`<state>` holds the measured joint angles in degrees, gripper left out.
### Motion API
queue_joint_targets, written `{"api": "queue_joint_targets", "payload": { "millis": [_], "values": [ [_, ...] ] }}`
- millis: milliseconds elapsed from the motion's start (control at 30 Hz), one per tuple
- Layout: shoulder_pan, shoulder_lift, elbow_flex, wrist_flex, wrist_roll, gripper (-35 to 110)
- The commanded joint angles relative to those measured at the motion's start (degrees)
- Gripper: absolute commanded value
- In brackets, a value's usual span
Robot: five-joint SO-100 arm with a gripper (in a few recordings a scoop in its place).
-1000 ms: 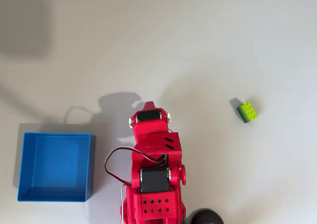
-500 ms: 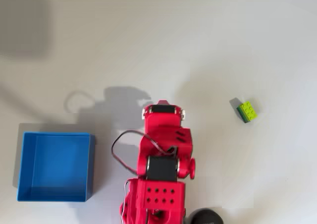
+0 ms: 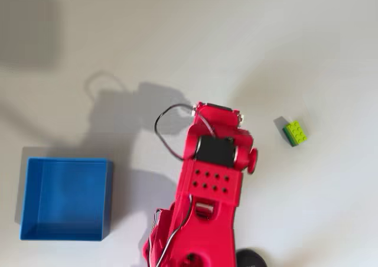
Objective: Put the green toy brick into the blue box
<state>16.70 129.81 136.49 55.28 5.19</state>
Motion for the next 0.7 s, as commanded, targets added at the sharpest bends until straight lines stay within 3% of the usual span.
{"api": "queue_joint_targets", "payload": {
  "millis": [0,667],
  "values": [
    [1.0,-2.9,-10.2,7.0,3.6,0],
    [25.0,-14.9,-25.0,7.9,7.3,0]
  ]
}}
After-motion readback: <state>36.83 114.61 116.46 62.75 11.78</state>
